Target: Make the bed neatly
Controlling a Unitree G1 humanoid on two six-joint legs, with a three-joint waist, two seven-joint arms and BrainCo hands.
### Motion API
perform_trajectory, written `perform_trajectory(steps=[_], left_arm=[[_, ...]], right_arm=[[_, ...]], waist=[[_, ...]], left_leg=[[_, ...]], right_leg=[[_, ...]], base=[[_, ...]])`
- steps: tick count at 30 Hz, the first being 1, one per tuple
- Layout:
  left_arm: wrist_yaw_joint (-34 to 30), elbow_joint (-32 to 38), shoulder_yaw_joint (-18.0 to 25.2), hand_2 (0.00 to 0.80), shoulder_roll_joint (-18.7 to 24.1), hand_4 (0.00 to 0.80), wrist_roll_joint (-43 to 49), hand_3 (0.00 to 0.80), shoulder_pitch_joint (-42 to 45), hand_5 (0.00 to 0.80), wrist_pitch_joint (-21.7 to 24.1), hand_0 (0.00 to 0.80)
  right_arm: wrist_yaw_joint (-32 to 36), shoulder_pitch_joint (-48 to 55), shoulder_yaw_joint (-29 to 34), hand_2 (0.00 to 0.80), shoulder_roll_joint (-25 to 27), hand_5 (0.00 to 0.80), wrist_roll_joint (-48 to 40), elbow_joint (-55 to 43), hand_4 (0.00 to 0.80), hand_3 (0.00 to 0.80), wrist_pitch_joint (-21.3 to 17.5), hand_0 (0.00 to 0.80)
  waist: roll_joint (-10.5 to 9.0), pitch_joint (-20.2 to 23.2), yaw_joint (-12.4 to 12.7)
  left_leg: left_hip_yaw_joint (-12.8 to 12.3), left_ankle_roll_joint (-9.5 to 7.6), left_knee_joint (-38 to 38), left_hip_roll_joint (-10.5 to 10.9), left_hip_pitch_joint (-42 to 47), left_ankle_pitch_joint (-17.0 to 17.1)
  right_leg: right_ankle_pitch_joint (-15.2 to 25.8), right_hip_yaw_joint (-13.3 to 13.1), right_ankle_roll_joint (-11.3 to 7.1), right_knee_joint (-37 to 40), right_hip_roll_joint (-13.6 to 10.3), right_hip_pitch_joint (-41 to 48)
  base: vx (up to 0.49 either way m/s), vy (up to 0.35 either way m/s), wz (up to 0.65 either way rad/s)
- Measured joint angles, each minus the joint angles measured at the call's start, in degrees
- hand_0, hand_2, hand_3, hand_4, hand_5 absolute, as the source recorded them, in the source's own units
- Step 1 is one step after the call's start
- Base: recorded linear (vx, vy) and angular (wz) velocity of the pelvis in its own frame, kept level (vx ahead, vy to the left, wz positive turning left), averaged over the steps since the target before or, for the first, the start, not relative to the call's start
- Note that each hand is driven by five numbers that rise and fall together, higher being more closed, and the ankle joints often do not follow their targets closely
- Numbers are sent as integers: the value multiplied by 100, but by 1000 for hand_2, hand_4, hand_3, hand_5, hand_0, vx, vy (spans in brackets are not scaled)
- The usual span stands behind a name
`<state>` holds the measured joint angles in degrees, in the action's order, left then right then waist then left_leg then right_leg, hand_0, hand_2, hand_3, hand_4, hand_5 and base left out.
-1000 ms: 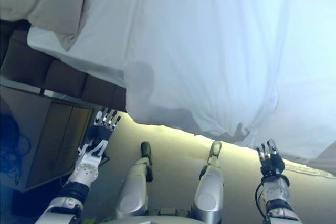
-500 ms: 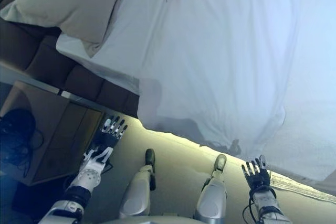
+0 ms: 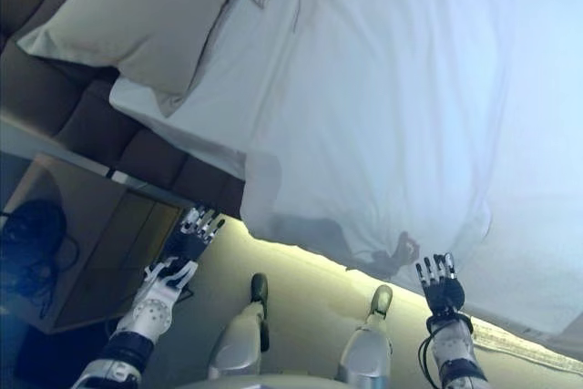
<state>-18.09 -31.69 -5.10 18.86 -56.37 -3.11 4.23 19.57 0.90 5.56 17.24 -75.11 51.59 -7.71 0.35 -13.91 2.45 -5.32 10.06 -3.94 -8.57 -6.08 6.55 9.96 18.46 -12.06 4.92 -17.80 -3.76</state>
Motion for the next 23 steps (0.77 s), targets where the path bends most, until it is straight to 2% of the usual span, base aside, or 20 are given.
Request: perform_trajectory(steps=[4,8,11,17,23], left_arm=[[-29,146,97,0,5,0,391,0,287,0,-156,0],[-15,145,146,0,13,0,620,0,413,0,-248,0],[22,142,189,0,18,0,620,0,572,0,-290,0],[103,137,189,0,-96,0,611,0,813,0,-406,0],[175,138,192,0,-290,0,613,0,995,0,-509,0]], right_arm=[[-35,415,-223,0,-311,0,312,-526,0,0,-69,0],[-143,565,-460,0,-462,0,565,-735,0,0,-69,0],[-292,677,-626,0,-466,0,826,-949,0,0,-25,0],[-587,821,-894,0,-438,0,1542,-990,0,0,310,0],[-775,1046,-950,0,-453,0,1515,-1068,0,0,341,0]], waist=[[-254,587,5],[-368,1031,0],[-340,1153,1],[-207,1419,19],[-152,1469,7]], left_leg=[[-87,40,-105,-23,350,-46],[-91,28,-110,-53,509,-106],[-118,37,-135,-96,746,-148],[-178,39,-138,-192,848,-148],[-180,35,-133,-190,864,-145]], right_leg=[[-166,1,-45,0,14,292],[-232,-13,-45,-5,38,461],[-289,-45,-35,-4,73,676],[-308,-100,-35,13,158,762],[-306,-99,-28,6,165,760]], base=[[192,-31,0],[128,-19,1],[106,-14,-6],[48,-10,-5],[0,0,0]])
